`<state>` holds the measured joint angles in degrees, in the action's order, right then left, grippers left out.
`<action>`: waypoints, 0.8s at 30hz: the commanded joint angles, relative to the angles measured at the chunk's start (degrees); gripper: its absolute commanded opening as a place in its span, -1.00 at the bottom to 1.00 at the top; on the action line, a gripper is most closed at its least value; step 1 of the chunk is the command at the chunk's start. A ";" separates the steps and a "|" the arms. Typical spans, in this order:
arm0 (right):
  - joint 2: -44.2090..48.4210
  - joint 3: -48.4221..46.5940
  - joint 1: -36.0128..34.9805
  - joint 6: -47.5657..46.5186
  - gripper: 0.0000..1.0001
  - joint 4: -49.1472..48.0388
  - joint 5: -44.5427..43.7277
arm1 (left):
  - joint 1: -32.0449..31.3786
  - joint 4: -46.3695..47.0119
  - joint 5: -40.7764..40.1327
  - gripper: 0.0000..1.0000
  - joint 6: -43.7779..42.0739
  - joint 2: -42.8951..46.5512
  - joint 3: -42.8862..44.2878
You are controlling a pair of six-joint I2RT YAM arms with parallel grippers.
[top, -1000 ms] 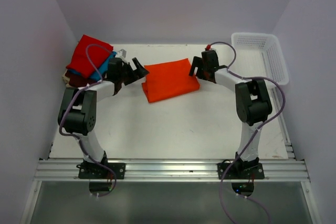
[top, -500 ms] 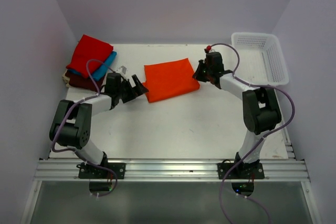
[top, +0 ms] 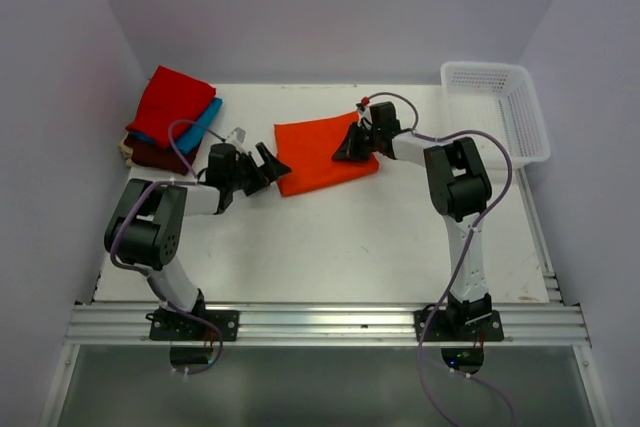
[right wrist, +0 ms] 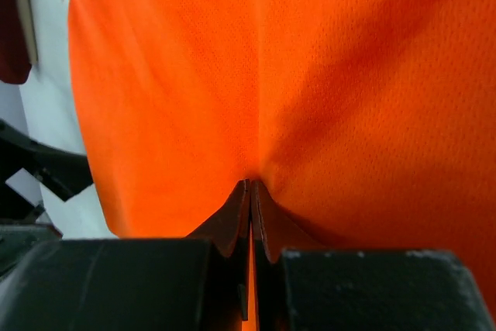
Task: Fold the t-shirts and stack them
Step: Put the neatly folded tshirt into the corner of the board with the left arm
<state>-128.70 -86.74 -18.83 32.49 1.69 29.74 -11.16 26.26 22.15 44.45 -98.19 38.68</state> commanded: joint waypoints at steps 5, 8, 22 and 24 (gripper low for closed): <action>0.47 1.56 -0.33 -1.20 -1.00 -0.81 1.03 | -0.97 -13.41 -9.75 1.00 1.34 -10.86 8.25; 1.35 3.76 -0.24 -1.64 -1.00 -1.43 0.50 | -1.93 -17.10 -11.78 1.00 1.00 -16.13 13.34; 2.41 7.20 -0.33 -1.64 -1.00 -3.80 0.50 | -5.71 -18.18 -3.01 0.97 2.66 -29.68 31.36; 2.41 7.55 -0.33 -1.64 -1.00 -4.15 0.41 | -7.21 -14.76 -0.28 0.75 2.40 -30.65 32.16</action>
<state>-127.31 -81.21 -18.85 32.32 -4.80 31.27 -15.68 20.05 17.56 47.18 -122.50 72.38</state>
